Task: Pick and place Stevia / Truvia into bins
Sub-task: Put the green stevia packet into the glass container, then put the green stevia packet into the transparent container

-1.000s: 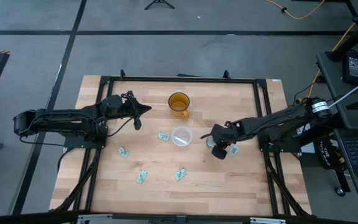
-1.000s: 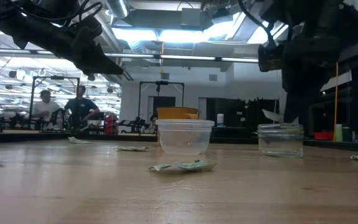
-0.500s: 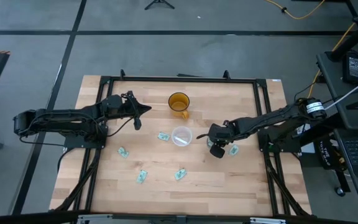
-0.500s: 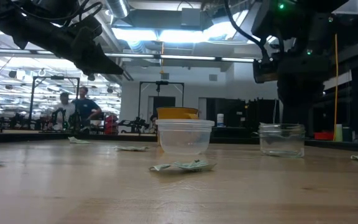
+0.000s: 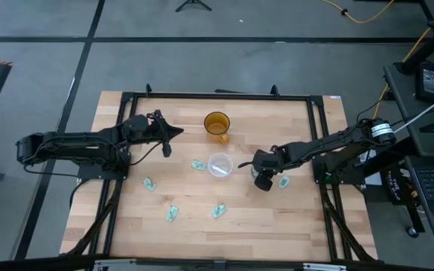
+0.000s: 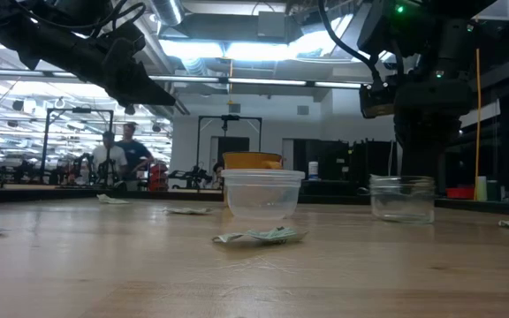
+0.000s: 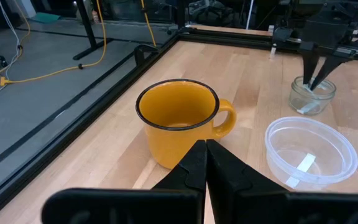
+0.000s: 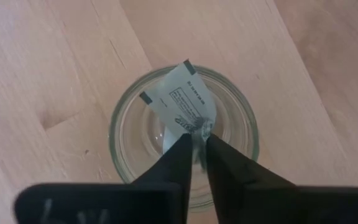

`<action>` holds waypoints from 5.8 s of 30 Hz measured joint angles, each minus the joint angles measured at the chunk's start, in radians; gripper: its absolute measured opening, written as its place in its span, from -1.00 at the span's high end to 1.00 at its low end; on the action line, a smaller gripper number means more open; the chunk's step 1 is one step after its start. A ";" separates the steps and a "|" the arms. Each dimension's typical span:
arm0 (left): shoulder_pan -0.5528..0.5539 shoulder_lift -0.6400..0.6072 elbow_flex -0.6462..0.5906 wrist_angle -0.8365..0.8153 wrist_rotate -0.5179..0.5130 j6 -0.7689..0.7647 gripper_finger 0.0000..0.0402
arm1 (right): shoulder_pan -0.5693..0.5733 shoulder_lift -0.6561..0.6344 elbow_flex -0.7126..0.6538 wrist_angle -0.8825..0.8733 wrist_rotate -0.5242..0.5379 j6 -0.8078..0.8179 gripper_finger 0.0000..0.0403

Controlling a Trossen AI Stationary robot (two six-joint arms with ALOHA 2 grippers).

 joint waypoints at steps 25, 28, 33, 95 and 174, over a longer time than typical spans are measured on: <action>0.000 0.000 0.000 0.001 0.000 0.000 0.99 | 0.000 -0.044 0.082 -0.110 -0.008 -0.014 0.47; 0.000 0.000 0.000 0.001 0.000 0.000 0.99 | 0.000 -0.044 0.098 -0.118 -0.008 -0.043 0.47; 0.000 0.000 0.000 0.001 0.000 0.000 0.99 | 0.000 -0.044 0.135 -0.166 -0.008 -0.055 0.48; 0.002 0.000 -0.001 -0.296 -0.466 -0.214 0.19 | 0.056 -0.122 -0.382 1.182 0.420 -0.438 0.96; 0.488 0.604 0.233 -0.671 0.029 -0.210 0.13 | -0.248 -0.130 -0.188 1.027 0.112 -0.713 0.91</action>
